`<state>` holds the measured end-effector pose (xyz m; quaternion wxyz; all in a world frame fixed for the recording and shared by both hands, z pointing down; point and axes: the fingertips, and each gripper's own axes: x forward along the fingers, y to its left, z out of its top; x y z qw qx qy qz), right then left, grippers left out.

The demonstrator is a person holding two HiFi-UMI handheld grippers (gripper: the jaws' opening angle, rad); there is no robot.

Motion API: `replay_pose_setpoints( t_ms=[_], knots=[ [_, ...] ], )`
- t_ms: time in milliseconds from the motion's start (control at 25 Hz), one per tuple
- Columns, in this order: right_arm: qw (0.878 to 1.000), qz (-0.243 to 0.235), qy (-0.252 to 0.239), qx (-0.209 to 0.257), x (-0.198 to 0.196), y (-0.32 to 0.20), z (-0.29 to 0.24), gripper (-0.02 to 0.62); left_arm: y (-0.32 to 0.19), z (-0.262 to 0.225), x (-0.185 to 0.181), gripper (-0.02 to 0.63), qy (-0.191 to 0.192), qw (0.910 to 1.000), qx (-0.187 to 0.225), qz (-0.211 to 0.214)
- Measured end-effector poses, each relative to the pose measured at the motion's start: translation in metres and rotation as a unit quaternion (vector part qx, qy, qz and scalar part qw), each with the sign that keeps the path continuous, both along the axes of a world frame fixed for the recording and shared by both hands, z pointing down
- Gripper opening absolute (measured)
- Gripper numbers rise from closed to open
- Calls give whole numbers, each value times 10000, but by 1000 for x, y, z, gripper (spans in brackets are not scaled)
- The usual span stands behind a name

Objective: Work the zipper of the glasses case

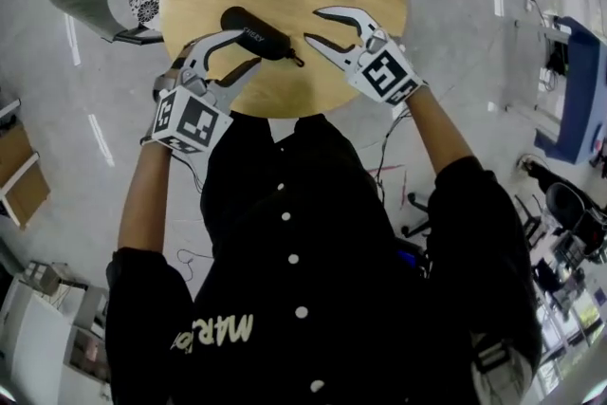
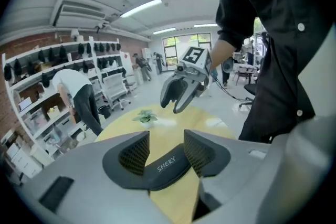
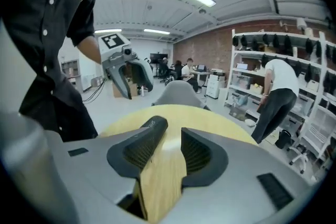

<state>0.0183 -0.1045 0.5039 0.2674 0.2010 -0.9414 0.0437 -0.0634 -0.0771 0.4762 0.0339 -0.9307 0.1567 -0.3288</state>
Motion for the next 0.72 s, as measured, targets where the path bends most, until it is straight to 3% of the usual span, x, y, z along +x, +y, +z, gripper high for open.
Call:
replay_pose_setpoints(
  t_ms=[160,400,600,720],
  knots=[
    [9955,-699,640,-65,1,10,42,146,1,39,5,201,-634,9969,-32,465],
    [9793,-1474,1385,-63,-3,24,98,149,-10,86,-2,199,-1190,9899,-299,709],
    [9658,-1962,1691,-96,-11,31,121,143,-11,106,-1,197,-1478,9817,-633,1020],
    [9591,-2162,1824,-139,-15,34,130,135,-12,103,9,193,-1349,9809,-730,1197]
  ],
)
